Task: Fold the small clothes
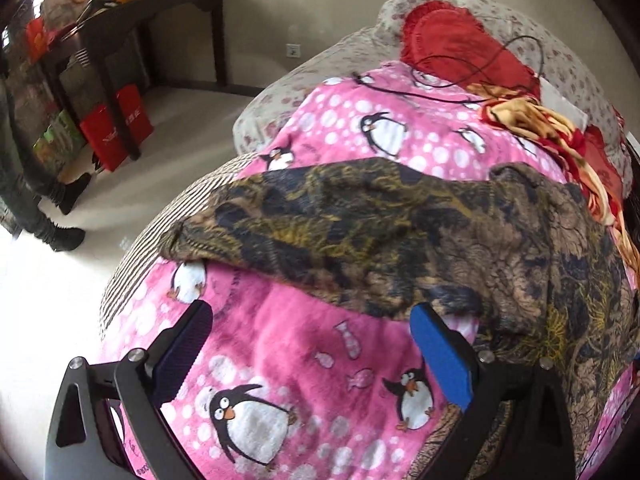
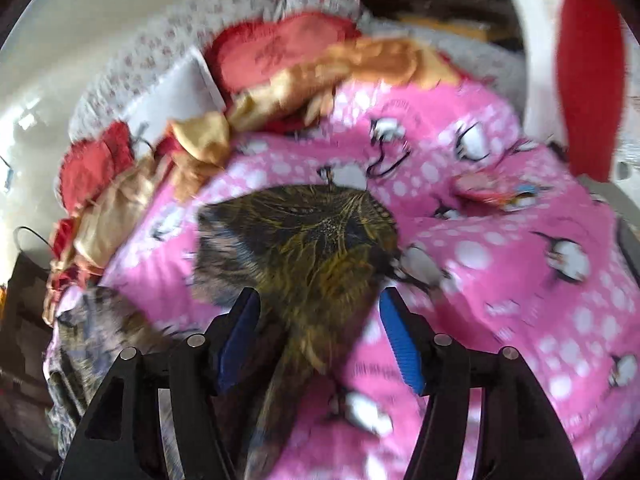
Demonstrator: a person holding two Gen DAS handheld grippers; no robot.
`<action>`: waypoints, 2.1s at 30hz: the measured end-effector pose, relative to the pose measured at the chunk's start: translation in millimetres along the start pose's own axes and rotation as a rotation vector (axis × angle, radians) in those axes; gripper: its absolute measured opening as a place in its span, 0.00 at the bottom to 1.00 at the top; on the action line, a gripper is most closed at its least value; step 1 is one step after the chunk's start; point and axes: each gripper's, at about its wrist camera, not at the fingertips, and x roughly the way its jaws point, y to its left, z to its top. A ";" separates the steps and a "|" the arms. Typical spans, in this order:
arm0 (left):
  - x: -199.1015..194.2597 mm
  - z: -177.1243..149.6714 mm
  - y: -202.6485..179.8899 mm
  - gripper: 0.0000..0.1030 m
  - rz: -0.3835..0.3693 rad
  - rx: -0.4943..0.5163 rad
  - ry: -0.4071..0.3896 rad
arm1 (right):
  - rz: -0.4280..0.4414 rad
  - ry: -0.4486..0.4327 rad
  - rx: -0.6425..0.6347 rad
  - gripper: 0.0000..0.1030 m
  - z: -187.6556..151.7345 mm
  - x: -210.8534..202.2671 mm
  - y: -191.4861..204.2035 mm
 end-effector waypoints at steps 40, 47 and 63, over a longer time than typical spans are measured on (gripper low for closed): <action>-29.4 54.9 3.7 0.03 -0.210 -0.171 -0.186 | 0.284 0.080 -0.430 0.31 -155.2 -81.6 171.8; -87.8 39.1 -123.8 0.03 -0.422 0.128 -0.238 | 0.304 0.088 -0.420 0.31 -157.5 -82.7 168.1; -67.4 -20.9 -246.8 0.03 -0.409 0.373 -0.134 | 0.287 0.103 -0.380 0.31 -153.5 -89.1 136.7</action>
